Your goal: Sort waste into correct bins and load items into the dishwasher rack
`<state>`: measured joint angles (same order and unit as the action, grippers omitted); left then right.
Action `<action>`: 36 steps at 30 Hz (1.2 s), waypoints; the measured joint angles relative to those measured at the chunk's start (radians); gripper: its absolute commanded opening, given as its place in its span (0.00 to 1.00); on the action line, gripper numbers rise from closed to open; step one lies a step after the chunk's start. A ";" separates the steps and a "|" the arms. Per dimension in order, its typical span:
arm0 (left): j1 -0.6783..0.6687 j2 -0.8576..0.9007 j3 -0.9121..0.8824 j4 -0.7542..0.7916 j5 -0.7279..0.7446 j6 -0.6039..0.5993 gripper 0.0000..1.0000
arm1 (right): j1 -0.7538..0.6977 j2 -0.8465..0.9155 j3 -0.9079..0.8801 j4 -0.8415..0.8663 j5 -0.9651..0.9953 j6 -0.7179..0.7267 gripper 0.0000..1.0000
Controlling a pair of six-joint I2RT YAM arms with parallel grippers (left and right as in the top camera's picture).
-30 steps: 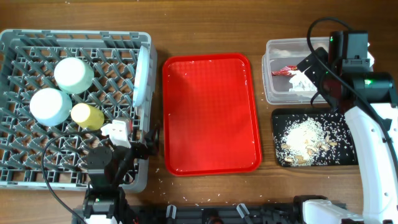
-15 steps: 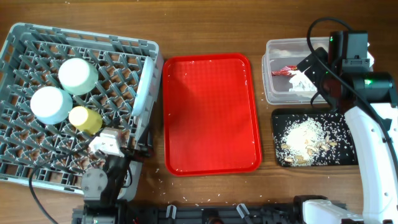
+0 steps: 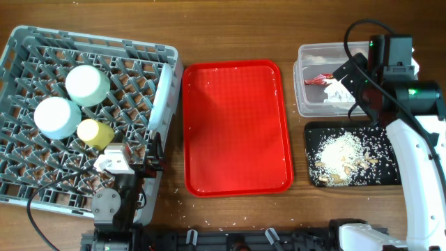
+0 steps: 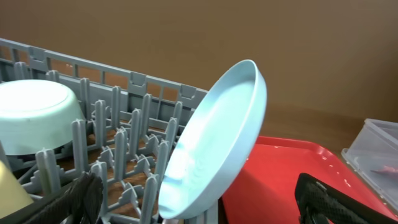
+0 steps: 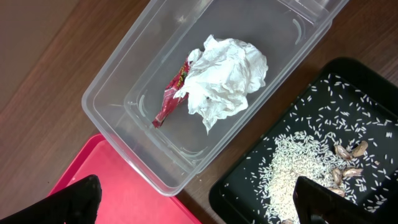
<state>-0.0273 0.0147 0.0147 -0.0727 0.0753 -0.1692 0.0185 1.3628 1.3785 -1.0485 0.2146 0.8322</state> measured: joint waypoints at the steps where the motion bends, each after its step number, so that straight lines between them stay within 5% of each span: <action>1: 0.000 0.000 0.000 0.000 -0.004 0.000 1.00 | 0.000 0.000 0.000 0.000 0.000 0.000 1.00; 30: 0.000 0.000 0.000 -0.002 -0.012 0.000 1.00 | 0.000 -0.002 -0.002 0.034 0.006 0.000 1.00; 36: 0.000 0.000 0.000 -0.003 -0.016 0.000 1.00 | 0.000 -0.231 -0.363 0.656 -0.174 -0.169 1.00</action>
<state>-0.0273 0.0143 0.0147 -0.0753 0.0593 -0.1692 0.0185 1.1320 1.0157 -0.3923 0.0402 0.6632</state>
